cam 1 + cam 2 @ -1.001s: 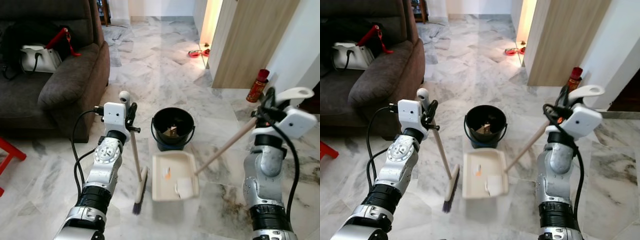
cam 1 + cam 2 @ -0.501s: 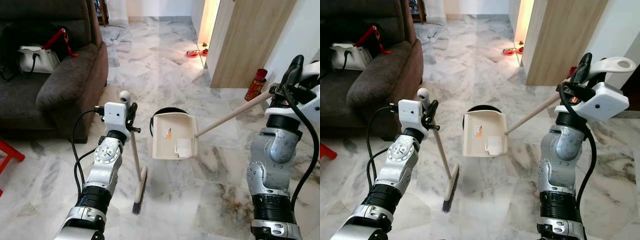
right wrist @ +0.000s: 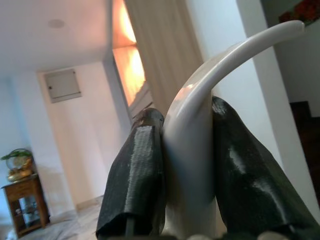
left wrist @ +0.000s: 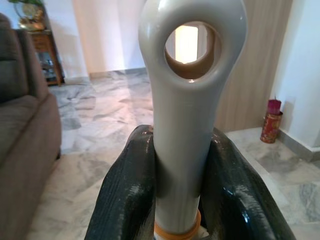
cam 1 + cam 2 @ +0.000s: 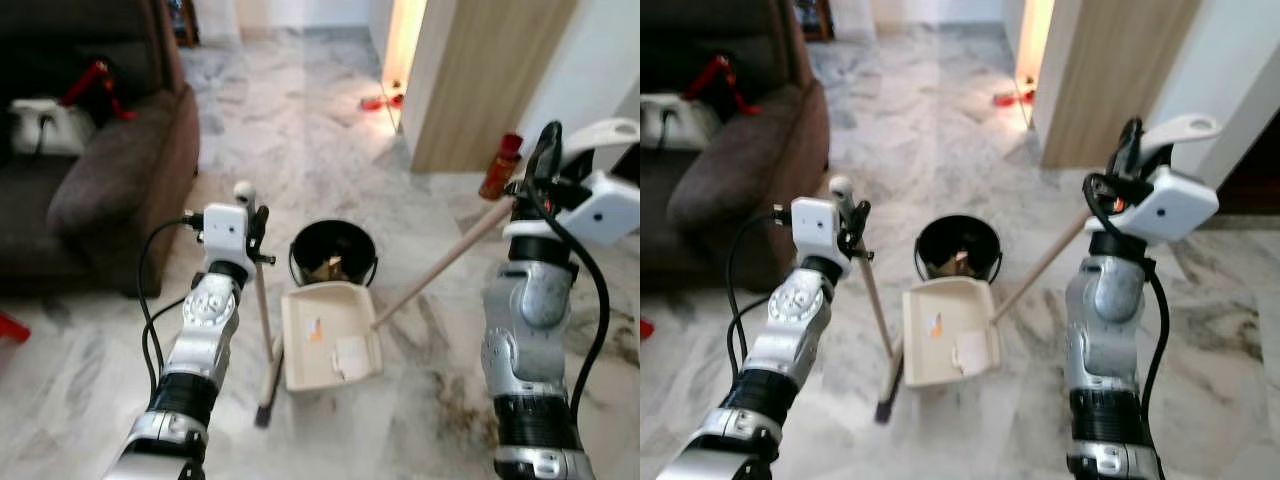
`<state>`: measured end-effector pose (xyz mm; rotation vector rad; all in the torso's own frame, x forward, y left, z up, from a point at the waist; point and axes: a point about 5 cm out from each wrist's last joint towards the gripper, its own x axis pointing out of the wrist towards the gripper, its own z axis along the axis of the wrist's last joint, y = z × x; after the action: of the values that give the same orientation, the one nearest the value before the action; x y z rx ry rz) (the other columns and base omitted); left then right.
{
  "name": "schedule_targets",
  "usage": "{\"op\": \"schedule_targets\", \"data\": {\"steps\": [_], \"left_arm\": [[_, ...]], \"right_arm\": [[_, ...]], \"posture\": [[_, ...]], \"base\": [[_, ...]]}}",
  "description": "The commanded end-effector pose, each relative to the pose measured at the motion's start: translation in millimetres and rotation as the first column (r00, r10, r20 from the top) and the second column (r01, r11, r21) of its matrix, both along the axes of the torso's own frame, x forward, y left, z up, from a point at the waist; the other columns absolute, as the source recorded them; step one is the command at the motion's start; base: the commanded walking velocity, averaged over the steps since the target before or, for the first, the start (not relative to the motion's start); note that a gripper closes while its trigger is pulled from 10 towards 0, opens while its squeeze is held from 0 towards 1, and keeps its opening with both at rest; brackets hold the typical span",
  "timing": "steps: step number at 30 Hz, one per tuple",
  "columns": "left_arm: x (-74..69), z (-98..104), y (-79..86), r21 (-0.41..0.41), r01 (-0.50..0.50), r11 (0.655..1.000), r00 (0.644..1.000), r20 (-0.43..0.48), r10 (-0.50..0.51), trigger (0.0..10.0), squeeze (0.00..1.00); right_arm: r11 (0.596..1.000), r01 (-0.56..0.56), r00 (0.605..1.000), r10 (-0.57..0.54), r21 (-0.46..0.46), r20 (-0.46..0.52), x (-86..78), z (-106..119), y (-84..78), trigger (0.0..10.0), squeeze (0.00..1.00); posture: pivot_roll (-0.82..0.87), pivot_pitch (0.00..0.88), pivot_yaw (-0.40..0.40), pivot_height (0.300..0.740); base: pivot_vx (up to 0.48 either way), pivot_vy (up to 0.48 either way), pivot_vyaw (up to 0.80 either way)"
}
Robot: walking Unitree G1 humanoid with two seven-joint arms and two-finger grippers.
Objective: Sweep floor
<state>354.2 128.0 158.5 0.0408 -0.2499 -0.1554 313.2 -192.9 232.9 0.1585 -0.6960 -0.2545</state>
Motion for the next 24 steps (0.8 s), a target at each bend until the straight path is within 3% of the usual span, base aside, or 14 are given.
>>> {"op": "schedule_targets", "data": {"steps": [1,11,16,24], "left_arm": [[-0.4,14.1,-5.1,-0.011,0.014,1.000,0.998,0.067,-0.013,10.0,0.00],[-0.4,12.8,-5.6,-0.012,0.017,1.000,0.998,0.057,-0.016,10.0,0.00],[-0.5,12.5,-5.8,-0.013,0.017,1.000,0.998,0.056,-0.016,10.0,0.00],[-0.7,12.6,-5.3,-0.013,0.015,1.000,0.998,0.054,-0.015,10.0,0.00]], "right_arm": [[1.000,0.007,0.997,-0.007,-0.001,0.078,-5.2,17.6,-3.0,10.0,0.00],[1.000,-0.015,0.997,0.015,-0.012,0.075,-4.5,17.9,0.7,10.0,0.00],[0.999,-0.026,0.997,0.027,-0.019,0.074,-4.5,18.3,1.6,10.0,0.00],[0.999,-0.046,0.996,0.046,-0.009,0.081,-3.9,18.8,3.4,10.0,0.00]], "posture": [[0.11,0.062,-0.002,0.740],[0.11,0.061,-0.004,0.740],[0.11,0.060,-0.005,0.740],[0.11,0.059,-0.009,0.740]], "base": [[0.416,0.000,0.00],[0.416,0.000,0.00],[0.416,0.000,0.67],[0.418,0.000,0.00]]}}
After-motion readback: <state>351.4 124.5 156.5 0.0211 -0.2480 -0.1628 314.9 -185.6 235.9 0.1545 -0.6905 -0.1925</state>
